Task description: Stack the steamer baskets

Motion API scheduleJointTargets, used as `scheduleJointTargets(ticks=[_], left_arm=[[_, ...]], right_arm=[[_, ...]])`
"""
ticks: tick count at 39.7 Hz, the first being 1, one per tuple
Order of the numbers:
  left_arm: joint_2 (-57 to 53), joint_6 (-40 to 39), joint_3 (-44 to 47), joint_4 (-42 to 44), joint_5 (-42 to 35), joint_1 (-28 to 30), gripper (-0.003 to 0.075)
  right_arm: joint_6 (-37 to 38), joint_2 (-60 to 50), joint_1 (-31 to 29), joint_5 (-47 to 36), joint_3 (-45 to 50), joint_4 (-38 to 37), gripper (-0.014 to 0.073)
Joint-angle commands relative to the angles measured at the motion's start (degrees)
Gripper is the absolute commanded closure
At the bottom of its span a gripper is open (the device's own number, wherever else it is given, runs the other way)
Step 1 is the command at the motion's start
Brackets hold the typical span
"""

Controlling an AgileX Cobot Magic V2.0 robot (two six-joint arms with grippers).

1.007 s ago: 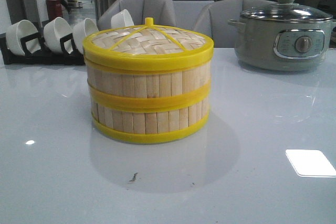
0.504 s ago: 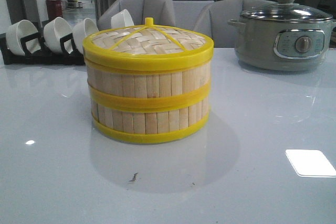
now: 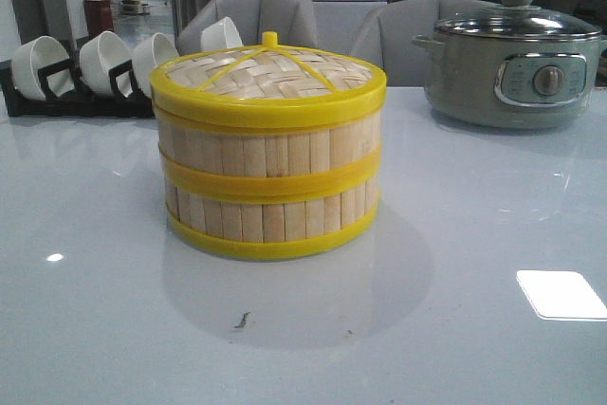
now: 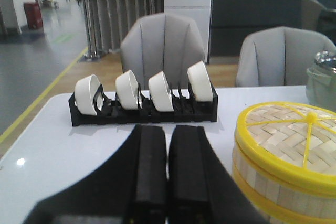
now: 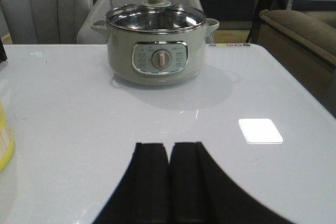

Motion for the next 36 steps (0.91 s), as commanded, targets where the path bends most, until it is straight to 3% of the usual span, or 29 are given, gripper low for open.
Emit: scheduleJointTargets(ticks=[1, 6, 14, 27, 36], left_arm=[[-4.45, -0.36, 5.83, -1.16, -14.52, 1.27, 0.0634], [-9.67, -0.36, 14.77, -2.99, -21.76, 2.93, 0.0634], [-16.31, -0.36, 22.29, -4.29, -22.75, 5.67, 0.0634], [-21.02, -0.36, 22.23, -4.05, -13.14, 6.63, 0.0634], [-21.02, 0.14, 22.23, -3.53, -11.79, 6.52, 0.0634]], right_arm=[[-0.43, 0.30, -0.35, -4.78, -1.63, -0.39, 0.0526], [-0.43, 0.30, -0.35, -4.78, -1.63, -0.39, 0.0526], [-0.43, 0.30, -0.35, -4.78, -1.63, -0.39, 0.0526], [-0.43, 0.30, -0.35, -4.73, -1.63, -0.39, 0.0526], [-0.43, 0.30, -0.35, -4.73, -1.63, -0.39, 0.0526]])
